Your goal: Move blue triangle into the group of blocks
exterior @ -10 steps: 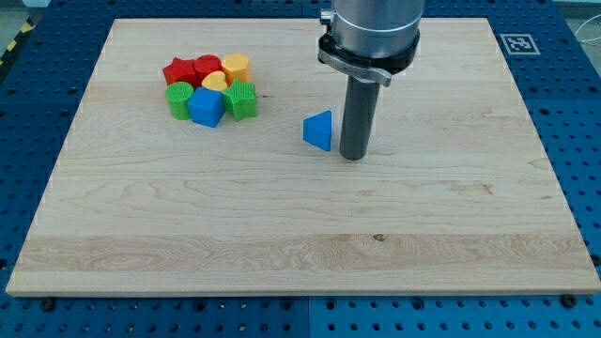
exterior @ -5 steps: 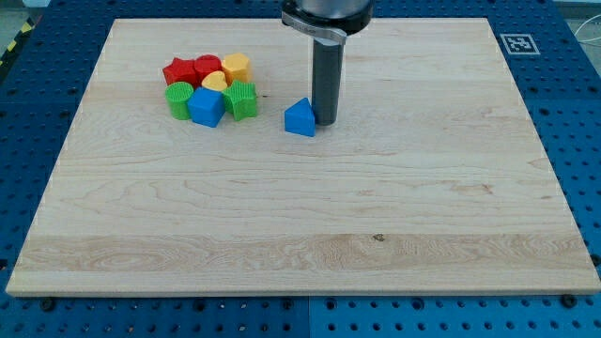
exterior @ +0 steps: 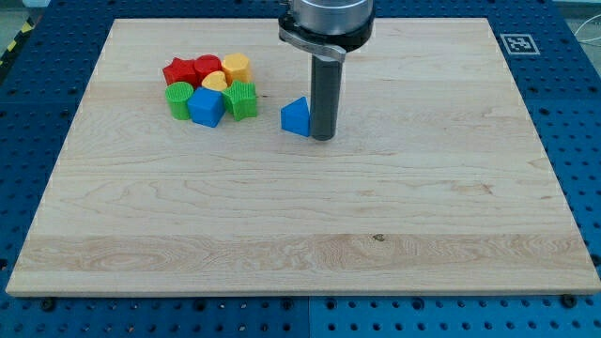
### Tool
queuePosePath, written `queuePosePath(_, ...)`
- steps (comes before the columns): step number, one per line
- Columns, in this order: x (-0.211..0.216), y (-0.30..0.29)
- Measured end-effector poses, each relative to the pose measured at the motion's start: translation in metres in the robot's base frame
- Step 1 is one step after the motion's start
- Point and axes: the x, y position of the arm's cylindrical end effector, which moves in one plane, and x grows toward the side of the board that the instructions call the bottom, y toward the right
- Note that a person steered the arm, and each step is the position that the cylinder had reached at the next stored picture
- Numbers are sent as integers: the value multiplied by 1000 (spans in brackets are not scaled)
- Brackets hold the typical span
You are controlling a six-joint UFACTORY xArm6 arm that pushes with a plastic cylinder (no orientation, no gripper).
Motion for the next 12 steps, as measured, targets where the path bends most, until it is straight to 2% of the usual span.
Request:
queuePosePath(3,-5,-45)
queuePosePath(6,-36,-60)
queuePosePath(8,-19,-39)
queuePosePath(9,6,-28)
queuePosePath(10,-2,-22)
queuePosePath(12,-50,-22)
